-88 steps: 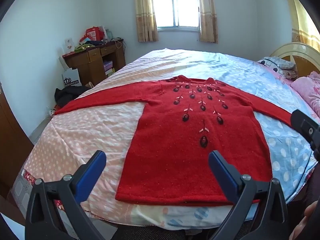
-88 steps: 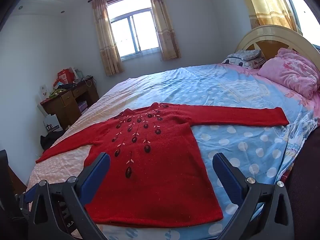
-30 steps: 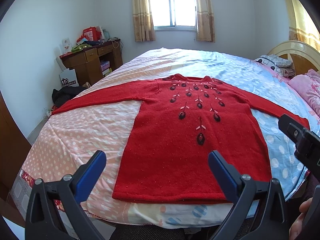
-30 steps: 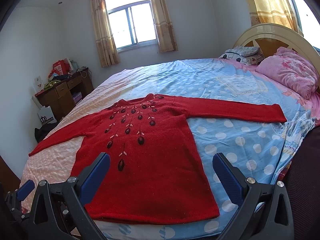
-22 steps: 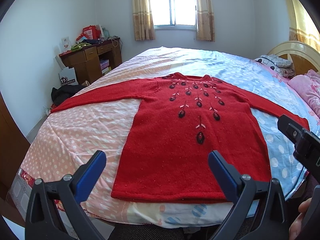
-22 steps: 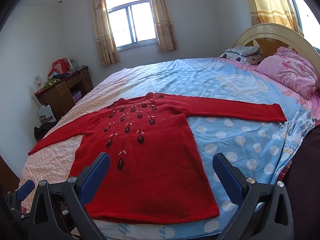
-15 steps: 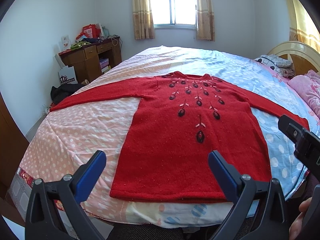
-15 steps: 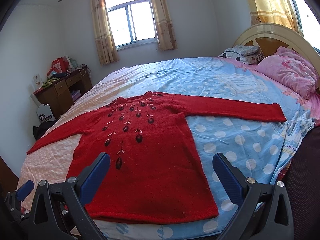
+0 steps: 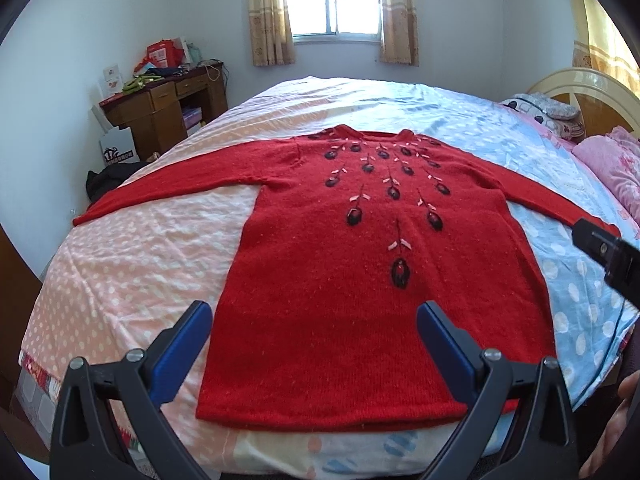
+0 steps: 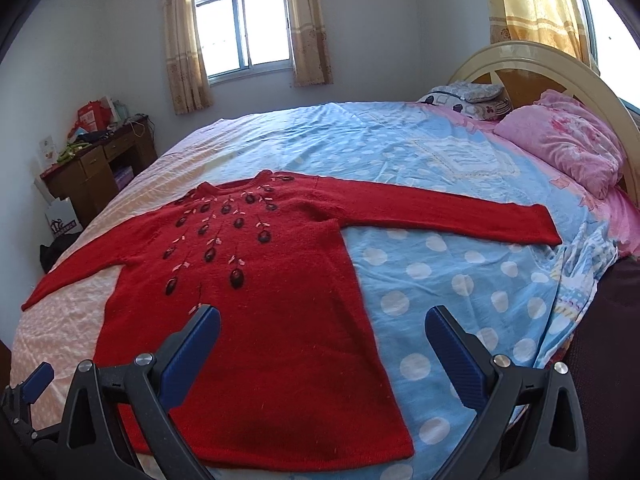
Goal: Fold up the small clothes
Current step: 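Move the right tool to the sweater's sleeve cuff and grasp it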
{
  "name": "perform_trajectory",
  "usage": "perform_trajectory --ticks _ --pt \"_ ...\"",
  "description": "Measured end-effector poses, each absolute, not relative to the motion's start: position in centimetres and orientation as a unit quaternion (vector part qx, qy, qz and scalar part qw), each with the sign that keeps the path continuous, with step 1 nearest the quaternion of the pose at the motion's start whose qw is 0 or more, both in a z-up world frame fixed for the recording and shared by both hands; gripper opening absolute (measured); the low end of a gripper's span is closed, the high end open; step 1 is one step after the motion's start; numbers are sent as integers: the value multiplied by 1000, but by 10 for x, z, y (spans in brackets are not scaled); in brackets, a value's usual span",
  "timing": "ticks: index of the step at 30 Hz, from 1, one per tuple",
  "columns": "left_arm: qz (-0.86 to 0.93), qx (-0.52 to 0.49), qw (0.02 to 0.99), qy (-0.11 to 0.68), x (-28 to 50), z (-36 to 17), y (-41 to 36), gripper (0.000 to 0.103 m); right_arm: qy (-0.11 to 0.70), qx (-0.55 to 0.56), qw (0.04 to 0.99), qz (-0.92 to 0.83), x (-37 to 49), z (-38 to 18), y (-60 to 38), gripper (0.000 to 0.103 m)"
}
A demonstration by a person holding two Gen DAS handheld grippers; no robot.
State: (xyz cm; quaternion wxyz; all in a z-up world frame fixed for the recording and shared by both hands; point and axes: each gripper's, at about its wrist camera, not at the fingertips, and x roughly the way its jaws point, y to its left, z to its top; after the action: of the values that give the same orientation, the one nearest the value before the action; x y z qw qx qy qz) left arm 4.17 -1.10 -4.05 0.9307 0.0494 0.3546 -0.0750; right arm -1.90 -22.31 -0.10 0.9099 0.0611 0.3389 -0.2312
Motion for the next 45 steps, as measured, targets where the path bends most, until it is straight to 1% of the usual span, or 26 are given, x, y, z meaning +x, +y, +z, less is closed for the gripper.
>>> perform_trajectory --ticks 5,9,17,21,26,30,32,34,40,45 --pt "-77 63 929 357 67 -39 -16 103 346 45 905 -243 5 2 -229 102" --pt "-78 58 929 356 97 -29 -13 103 354 49 899 -253 27 4 -245 102" --pt "-69 53 937 337 165 0 -13 103 357 64 881 -304 62 10 -309 102" --pt "-72 50 938 334 191 -2 -23 103 359 66 874 -322 79 7 -335 102" --pt "-94 49 929 355 215 -13 -48 103 354 84 873 -324 87 2 -367 102" --pt "-107 73 928 350 228 -26 -69 103 325 82 867 -369 72 4 -420 99" --pt "-100 95 929 345 233 -33 -73 103 323 76 859 -390 65 3 -448 92" --pt "-87 109 928 344 240 -43 -72 103 326 83 847 -412 56 0 -486 83" --pt "-59 96 923 369 260 -66 -52 103 352 134 791 -482 26 -17 -597 82" --pt "-34 84 922 376 271 -77 -38 103 376 172 767 -491 13 -34 -637 82"
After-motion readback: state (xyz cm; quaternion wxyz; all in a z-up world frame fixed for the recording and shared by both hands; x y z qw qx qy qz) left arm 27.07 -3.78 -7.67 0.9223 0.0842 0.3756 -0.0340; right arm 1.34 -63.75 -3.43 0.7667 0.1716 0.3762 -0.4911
